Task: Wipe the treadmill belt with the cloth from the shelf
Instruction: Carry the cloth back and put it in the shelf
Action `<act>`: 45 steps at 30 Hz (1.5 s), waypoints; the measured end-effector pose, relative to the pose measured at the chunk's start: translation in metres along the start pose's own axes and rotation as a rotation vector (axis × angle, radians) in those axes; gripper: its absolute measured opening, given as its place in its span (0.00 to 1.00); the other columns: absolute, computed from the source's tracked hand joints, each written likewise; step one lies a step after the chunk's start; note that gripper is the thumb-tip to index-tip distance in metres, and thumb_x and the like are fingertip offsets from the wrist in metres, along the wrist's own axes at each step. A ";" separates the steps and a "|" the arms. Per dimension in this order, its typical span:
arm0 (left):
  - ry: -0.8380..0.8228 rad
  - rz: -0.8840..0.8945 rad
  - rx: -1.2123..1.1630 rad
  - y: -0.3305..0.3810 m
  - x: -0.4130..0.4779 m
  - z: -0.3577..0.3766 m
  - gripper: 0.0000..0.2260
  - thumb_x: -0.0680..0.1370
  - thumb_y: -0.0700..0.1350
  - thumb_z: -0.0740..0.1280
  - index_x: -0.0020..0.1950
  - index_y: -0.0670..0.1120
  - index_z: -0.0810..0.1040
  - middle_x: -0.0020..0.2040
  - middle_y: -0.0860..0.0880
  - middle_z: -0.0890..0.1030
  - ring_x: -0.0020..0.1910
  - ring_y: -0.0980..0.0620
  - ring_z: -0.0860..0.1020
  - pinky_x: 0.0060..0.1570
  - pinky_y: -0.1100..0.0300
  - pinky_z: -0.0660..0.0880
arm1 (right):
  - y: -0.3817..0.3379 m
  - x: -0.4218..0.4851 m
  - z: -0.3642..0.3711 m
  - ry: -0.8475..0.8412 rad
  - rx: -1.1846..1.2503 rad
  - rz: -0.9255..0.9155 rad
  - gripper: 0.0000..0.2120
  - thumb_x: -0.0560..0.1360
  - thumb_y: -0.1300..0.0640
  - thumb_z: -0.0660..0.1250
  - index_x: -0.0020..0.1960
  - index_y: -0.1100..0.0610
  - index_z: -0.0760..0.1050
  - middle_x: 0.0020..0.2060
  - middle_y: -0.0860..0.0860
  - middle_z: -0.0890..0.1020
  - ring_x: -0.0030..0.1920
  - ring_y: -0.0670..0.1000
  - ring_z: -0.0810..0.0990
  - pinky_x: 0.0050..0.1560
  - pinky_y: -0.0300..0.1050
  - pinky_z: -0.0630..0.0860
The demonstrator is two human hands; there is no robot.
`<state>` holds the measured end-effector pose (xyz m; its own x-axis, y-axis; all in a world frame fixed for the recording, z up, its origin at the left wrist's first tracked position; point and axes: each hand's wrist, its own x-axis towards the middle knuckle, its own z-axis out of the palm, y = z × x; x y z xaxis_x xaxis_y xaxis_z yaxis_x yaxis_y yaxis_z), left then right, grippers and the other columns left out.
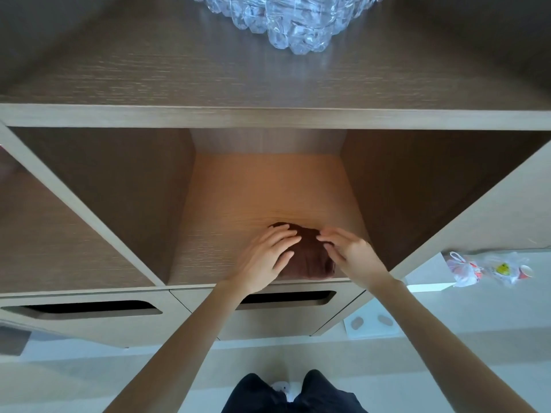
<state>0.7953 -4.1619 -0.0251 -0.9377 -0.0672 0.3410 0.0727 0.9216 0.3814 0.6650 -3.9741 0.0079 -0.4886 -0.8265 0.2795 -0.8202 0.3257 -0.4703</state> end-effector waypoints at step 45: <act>-0.410 -0.289 0.342 0.007 0.020 0.031 0.28 0.81 0.62 0.40 0.78 0.51 0.45 0.78 0.54 0.48 0.77 0.53 0.43 0.74 0.48 0.40 | 0.018 -0.002 0.035 -0.390 -0.356 0.370 0.50 0.67 0.30 0.20 0.78 0.56 0.50 0.78 0.50 0.45 0.75 0.44 0.36 0.73 0.44 0.35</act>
<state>0.7662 -4.1448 -0.0419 -0.9626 -0.2428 -0.1202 -0.2540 0.9632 0.0883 0.6615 -3.9823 -0.0309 -0.6692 -0.7144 -0.2045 -0.6994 0.6985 -0.1516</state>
